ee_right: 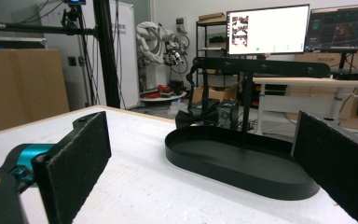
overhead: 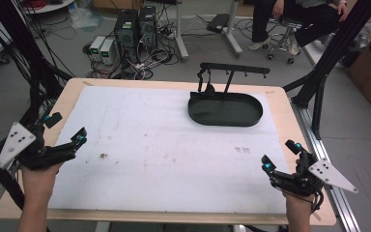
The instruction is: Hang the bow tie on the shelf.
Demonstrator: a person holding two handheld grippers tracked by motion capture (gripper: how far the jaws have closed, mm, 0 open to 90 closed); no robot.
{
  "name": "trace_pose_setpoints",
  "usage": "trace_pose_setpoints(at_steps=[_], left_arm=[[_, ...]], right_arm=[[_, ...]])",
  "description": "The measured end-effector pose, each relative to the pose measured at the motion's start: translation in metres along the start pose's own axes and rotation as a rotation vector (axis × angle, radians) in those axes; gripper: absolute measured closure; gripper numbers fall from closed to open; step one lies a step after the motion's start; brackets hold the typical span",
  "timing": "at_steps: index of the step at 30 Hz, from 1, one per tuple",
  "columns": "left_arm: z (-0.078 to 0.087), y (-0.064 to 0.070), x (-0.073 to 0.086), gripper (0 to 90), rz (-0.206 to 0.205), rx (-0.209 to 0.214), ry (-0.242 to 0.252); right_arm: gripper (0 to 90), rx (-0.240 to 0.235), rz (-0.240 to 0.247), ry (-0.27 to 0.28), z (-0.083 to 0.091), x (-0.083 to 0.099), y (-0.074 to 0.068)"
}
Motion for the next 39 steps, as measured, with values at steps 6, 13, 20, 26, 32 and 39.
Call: trace_pose_setpoints(at_steps=[6,13,20,26,32,39], left_arm=[[0.023,-0.003,0.016,12.1,0.022,-0.047,0.073],[0.031,-0.009,0.049,12.1,0.026,-0.087,0.066],[0.034,-0.014,0.063,12.2,0.037,-0.109,0.042],[0.035,-0.011,0.066,12.1,0.023,-0.105,0.035],[0.035,-0.01,0.067,12.1,0.036,-0.105,0.032],[0.035,-0.009,0.07,12.1,0.041,-0.105,0.014]], right_arm=[[3.6,0.021,0.027,-0.02,-0.001,0.004,-0.002],[3.7,0.061,0.039,-0.044,0.0,0.015,0.005],[3.6,0.101,0.021,-0.04,0.004,0.02,0.015],[3.6,0.11,0.011,-0.021,0.008,0.017,0.017],[3.6,0.101,0.017,-0.026,0.007,0.017,0.014],[3.6,0.093,0.021,-0.032,0.005,0.016,0.011]])
Point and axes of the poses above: each handheld gripper's, and its own axes: z roughly backward along the jaws, x roughly out of its underside, y roughly to its right, the point moved 3 cm from there along -z, roughly forward along the jaws, and after that the axes turned 10 degrees about y, right-handed, at the moved point
